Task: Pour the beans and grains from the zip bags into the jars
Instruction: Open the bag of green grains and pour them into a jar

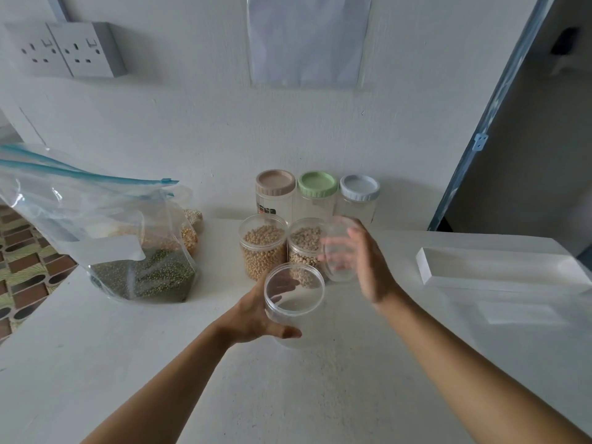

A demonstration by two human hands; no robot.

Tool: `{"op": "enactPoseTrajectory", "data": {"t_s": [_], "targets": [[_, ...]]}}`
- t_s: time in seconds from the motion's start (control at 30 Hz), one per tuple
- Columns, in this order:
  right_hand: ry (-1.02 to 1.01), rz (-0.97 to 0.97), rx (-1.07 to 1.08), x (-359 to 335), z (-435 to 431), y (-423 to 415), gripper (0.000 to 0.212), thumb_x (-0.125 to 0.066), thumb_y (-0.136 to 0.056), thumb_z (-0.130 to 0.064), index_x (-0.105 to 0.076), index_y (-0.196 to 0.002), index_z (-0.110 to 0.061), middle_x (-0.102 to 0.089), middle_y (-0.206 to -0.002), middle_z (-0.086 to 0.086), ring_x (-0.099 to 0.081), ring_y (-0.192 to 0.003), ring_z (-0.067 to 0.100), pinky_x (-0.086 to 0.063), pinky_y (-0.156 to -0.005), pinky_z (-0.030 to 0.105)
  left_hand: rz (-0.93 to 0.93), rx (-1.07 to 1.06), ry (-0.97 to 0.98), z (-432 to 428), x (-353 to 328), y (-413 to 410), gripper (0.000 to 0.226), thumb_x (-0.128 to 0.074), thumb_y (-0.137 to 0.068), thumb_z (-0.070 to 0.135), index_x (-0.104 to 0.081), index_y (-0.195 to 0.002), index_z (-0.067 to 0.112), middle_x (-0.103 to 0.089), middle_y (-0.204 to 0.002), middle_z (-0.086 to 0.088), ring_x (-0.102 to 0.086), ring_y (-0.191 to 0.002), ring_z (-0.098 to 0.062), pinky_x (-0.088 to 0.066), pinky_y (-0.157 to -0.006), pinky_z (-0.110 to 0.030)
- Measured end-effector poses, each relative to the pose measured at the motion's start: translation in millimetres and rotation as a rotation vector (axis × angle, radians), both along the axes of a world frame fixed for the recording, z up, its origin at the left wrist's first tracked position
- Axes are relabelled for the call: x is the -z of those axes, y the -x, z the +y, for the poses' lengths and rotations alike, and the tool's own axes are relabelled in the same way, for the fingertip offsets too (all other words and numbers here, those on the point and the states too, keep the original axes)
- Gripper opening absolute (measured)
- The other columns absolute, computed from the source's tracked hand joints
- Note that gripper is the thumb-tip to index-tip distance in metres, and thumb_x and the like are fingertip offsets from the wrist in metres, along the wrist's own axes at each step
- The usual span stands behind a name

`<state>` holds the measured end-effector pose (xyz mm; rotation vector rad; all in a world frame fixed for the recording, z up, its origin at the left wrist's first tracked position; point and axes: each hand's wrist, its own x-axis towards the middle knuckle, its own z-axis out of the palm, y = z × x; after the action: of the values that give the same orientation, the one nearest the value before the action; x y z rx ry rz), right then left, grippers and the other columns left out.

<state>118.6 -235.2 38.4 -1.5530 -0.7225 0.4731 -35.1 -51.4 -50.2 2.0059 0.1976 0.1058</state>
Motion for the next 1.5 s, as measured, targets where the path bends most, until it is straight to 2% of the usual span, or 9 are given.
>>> {"op": "enactPoseTrajectory", "data": {"t_s": [0.17,0.27,0.33,0.47,0.63,0.87,1.1,1.23,1.5], "targets": [[0.085,0.275,0.142,42,-29,-8,0.034,-0.056,-0.085,-0.068,-0.062,-0.112,-0.048,-0.07,-0.108,0.015,-0.075,-0.08,0.043,-0.055,-0.084,0.063,-0.027,-0.062,0.041,-7,5,3,0.108,-0.097,-0.066,0.028,-0.029,-0.149,0.034,-0.05,-0.149,0.012,-0.045,-0.141,-0.007,-0.037,-0.12,-0.034],[0.181,0.344,0.14,61,-41,-5,0.016,-0.067,-0.096,-0.018,-0.065,-0.111,-0.023,-0.067,-0.102,0.021,-0.074,-0.083,0.045,-0.06,-0.078,0.06,-0.044,-0.106,0.041,-11,3,4,0.108,-0.098,-0.063,0.037,-0.033,-0.149,0.039,-0.05,-0.148,0.016,-0.046,-0.139,-0.005,-0.041,-0.116,-0.033],[0.275,0.239,0.149,72,-46,-6,0.017,-0.061,-0.094,0.003,-0.067,-0.104,-0.01,-0.068,-0.1,0.022,-0.076,-0.079,0.034,-0.063,-0.074,0.051,-0.063,-0.136,0.038,-14,1,6,0.109,-0.097,-0.058,0.047,-0.037,-0.148,0.039,-0.052,-0.145,0.015,-0.049,-0.136,-0.006,-0.045,-0.112,-0.034],[0.488,-0.234,0.15,90,-46,-14,0.017,-0.063,-0.089,-0.002,-0.072,-0.099,-0.012,-0.072,-0.093,0.004,-0.068,-0.078,0.017,-0.052,-0.072,0.021,-0.07,-0.197,0.035,-22,-3,11,0.111,-0.095,-0.054,0.056,-0.036,-0.146,0.041,-0.055,-0.141,0.013,-0.053,-0.129,-0.002,-0.048,-0.105,-0.027],[0.765,-0.712,0.038,100,-45,-15,0.032,-0.06,-0.093,-0.015,-0.066,-0.124,-0.019,-0.059,-0.123,0.004,-0.05,-0.122,0.026,-0.042,-0.096,0.04,-0.014,-0.222,0.046,-29,-10,25,0.115,-0.097,-0.054,0.054,-0.03,-0.148,0.046,-0.052,-0.143,0.014,-0.053,-0.13,-0.003,-0.049,-0.101,-0.019],[0.241,-0.627,0.149,70,-25,2,0.006,-0.066,-0.096,-0.014,-0.071,-0.093,-0.017,-0.064,-0.095,0.0,-0.059,-0.095,0.022,-0.045,-0.084,0.028,0.058,-0.295,0.064,-26,-34,61,0.098,-0.096,-0.059,0.05,-0.041,-0.141,0.05,-0.056,-0.14,0.015,-0.057,-0.129,-0.008,-0.053,-0.104,-0.033],[0.022,-0.587,-0.032,-11,18,32,0.019,-0.058,-0.097,-0.027,-0.071,-0.088,-0.015,-0.069,-0.086,-0.007,-0.061,-0.084,0.008,-0.045,-0.079,0.016,-0.126,-0.577,0.015,-21,-95,106,0.011,-0.069,-0.093,0.042,-0.07,-0.104,0.04,-0.074,-0.104,0.0,-0.072,-0.097,-0.017,-0.059,-0.088,-0.041],[0.004,-0.564,-0.177,-47,56,56,0.012,-0.064,-0.099,-0.019,-0.072,-0.091,-0.013,-0.073,-0.088,-0.006,-0.064,-0.088,0.002,-0.046,-0.074,0.009,-0.254,-0.711,-0.091,-5,-132,131,0.027,-0.061,-0.089,0.04,-0.071,-0.104,0.02,-0.074,-0.096,0.003,-0.071,-0.087,-0.017,-0.058,-0.078,-0.033],[-0.026,-0.604,-0.231,-76,157,108,0.013,-0.062,-0.1,-0.025,-0.067,-0.108,-0.016,-0.068,-0.106,-0.001,-0.061,-0.098,0.009,-0.041,-0.077,0.006,-0.365,-0.856,-0.403,78,-165,161,0.006,-0.064,-0.099,0.022,-0.07,-0.1,0.023,-0.072,-0.097,0.013,-0.067,-0.09,-0.002,-0.054,-0.074,-0.018]]}}
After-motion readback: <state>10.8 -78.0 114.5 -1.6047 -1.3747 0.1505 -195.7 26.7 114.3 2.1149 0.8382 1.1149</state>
